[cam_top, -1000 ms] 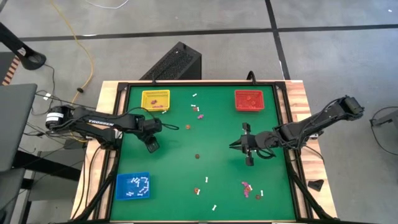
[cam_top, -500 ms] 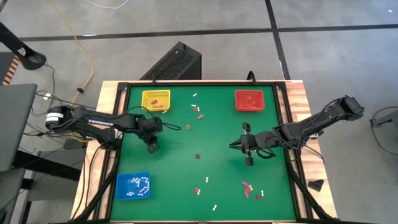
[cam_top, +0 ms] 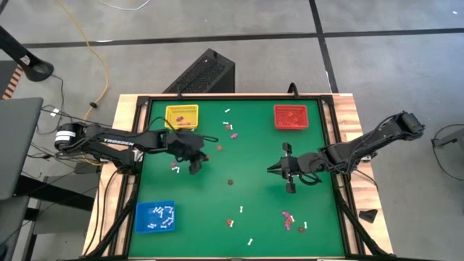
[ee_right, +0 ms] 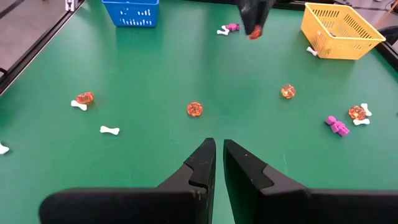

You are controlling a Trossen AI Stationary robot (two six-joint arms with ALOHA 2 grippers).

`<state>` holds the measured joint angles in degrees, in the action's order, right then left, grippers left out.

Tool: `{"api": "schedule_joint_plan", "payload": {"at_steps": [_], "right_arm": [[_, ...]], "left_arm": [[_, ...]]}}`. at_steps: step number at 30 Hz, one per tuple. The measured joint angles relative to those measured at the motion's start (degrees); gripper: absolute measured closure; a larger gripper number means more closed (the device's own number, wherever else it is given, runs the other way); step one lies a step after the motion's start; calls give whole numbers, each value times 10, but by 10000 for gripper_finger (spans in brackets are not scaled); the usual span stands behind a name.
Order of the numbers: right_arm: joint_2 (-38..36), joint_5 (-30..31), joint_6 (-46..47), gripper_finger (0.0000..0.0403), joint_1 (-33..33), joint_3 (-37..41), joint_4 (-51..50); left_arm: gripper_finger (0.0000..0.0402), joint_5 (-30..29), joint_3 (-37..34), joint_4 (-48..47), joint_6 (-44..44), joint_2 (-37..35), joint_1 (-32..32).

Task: Sort Halloween decoration
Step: Put the pumpkin toy into the orange bin

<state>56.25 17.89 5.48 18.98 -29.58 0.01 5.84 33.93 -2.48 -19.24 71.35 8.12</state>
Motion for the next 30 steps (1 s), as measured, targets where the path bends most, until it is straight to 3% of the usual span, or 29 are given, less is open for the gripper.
{"api": "schedule_joint_plan", "payload": {"at_steps": [6, 12, 17, 22, 30], "right_arm": [[0, 0, -8, 340, 0, 0, 0], [0, 0, -10, 340, 0, 0, 1], [0, 0, -10, 340, 0, 0, 0], [-10, 0, 2, 340, 6, 0, -20], [-80, 1, 37, 340, 23, 0, -106]], "left_arm": [[387, 1, 0, 191, -9, 41, 0], [387, 16, 65, 326, -3, 192, 1], [387, 14, 224, 326, 50, 330, 19], [387, 14, 408, 242, 118, 451, 51], [387, 31, 679, 150, 121, 630, 95]]}}
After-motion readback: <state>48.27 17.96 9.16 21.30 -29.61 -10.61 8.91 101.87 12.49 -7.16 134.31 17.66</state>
